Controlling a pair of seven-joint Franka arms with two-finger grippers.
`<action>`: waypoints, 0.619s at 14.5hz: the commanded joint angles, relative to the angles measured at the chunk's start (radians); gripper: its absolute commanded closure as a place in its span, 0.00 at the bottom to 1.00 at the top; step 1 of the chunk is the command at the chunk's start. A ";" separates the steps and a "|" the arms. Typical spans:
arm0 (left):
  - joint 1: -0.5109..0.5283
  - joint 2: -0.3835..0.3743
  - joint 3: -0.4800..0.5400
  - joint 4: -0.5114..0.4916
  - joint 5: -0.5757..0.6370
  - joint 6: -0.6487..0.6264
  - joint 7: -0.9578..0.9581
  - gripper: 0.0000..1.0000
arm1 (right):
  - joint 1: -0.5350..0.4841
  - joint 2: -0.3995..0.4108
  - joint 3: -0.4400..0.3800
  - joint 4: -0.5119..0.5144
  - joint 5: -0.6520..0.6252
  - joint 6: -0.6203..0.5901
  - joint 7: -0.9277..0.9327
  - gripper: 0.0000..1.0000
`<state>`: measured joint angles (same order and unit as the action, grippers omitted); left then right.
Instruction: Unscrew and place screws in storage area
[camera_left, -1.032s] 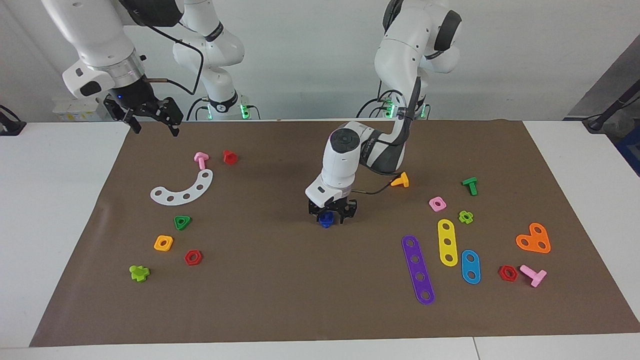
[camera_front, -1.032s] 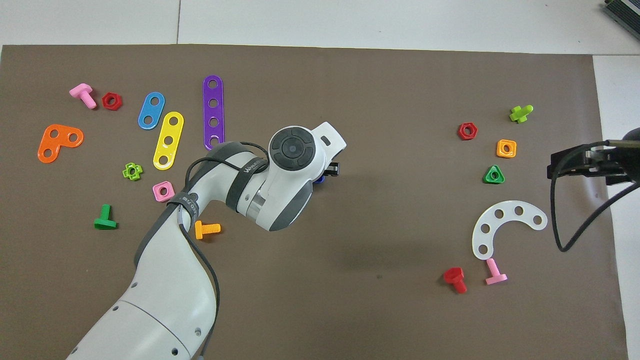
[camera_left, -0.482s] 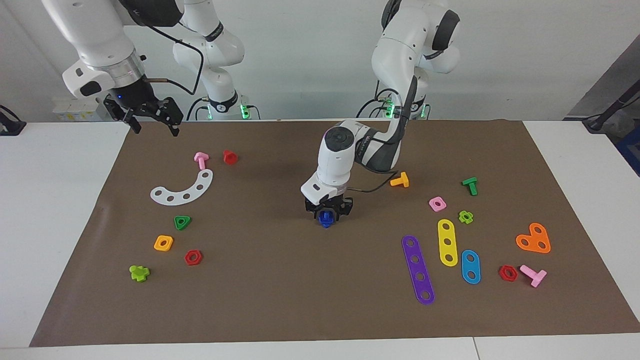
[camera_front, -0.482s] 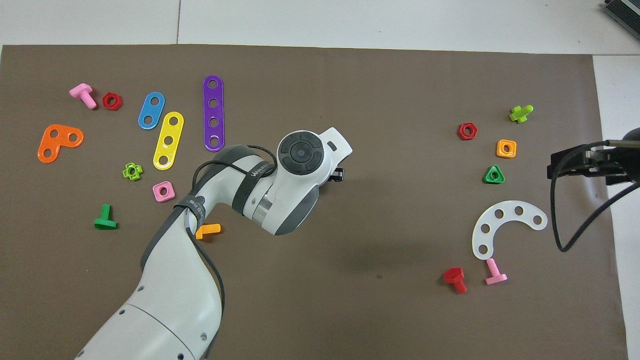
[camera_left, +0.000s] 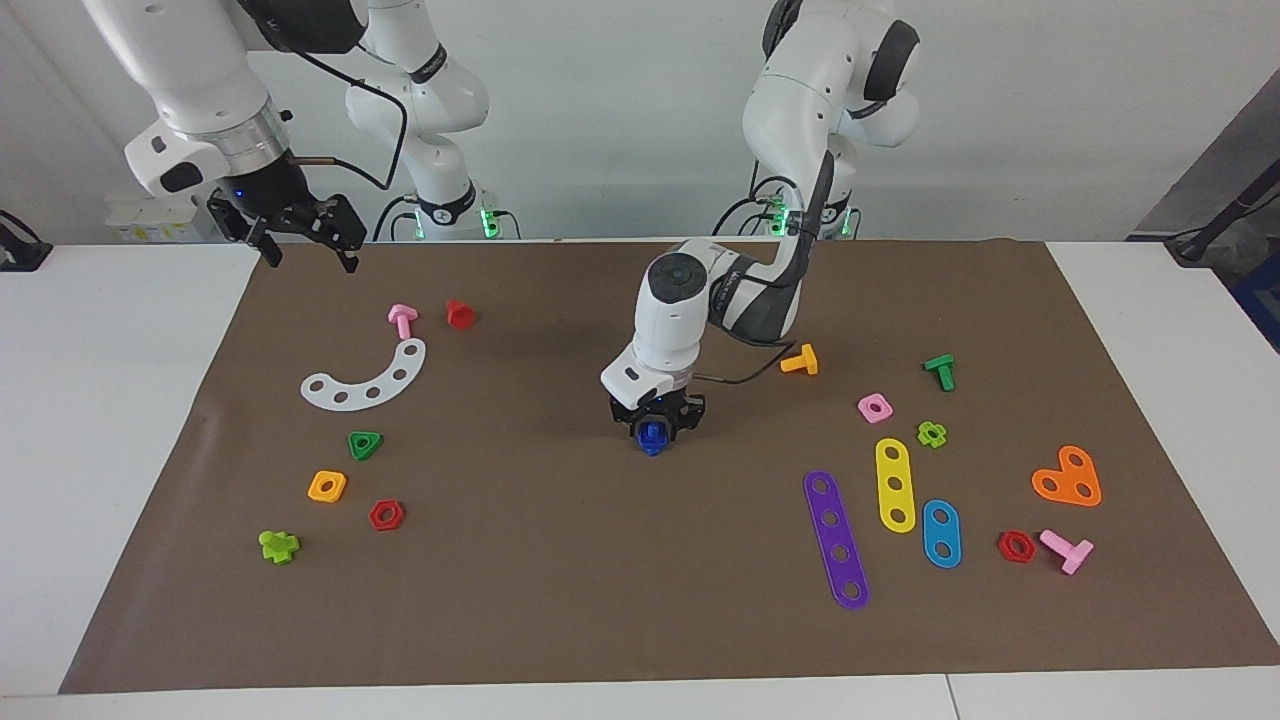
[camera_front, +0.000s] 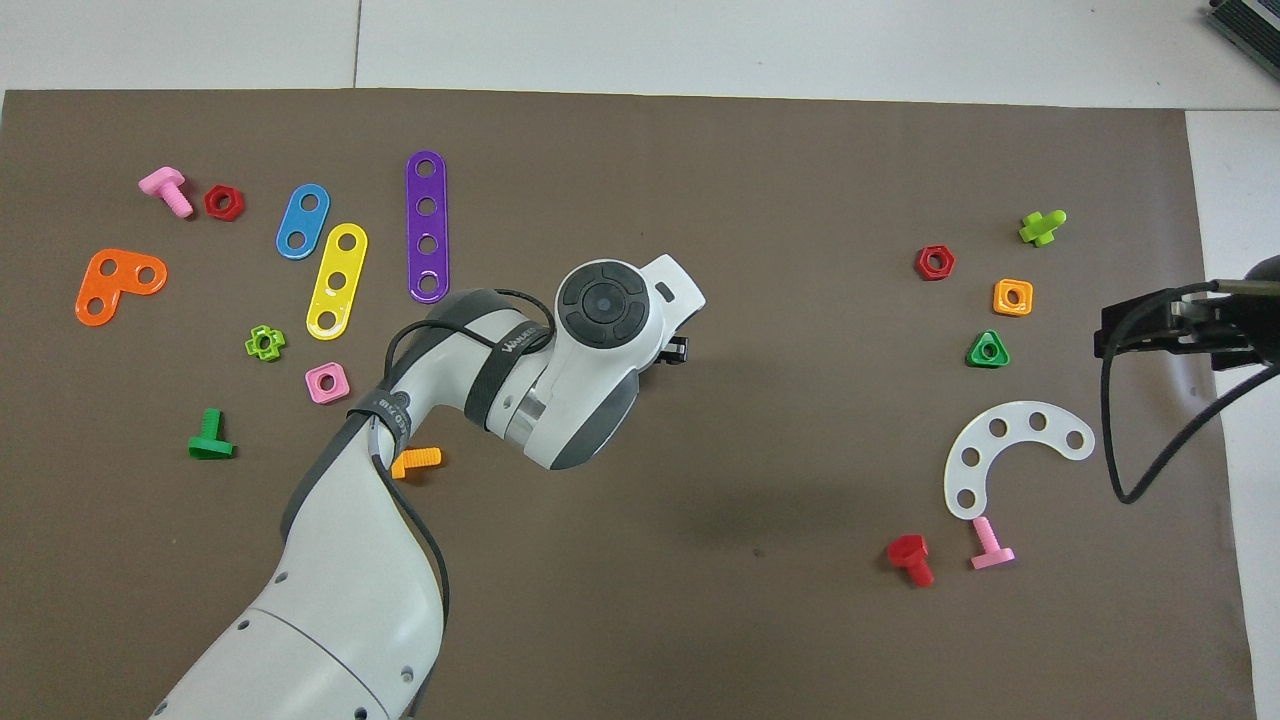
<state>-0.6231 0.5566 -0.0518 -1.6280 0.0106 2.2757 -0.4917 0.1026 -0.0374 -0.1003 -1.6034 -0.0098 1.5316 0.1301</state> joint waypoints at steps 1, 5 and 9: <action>-0.015 0.002 0.013 0.016 0.017 -0.028 -0.008 0.38 | -0.003 -0.012 0.002 -0.009 0.008 -0.007 0.009 0.00; -0.014 0.002 0.013 0.017 0.014 -0.028 -0.008 0.47 | -0.003 -0.012 0.002 -0.010 0.010 -0.007 0.009 0.00; -0.010 0.005 0.013 0.039 0.011 -0.054 -0.005 0.55 | -0.003 -0.012 0.002 -0.009 0.008 -0.007 0.009 0.00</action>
<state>-0.6231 0.5563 -0.0508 -1.6210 0.0106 2.2613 -0.4917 0.1026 -0.0374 -0.1004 -1.6034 -0.0098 1.5316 0.1301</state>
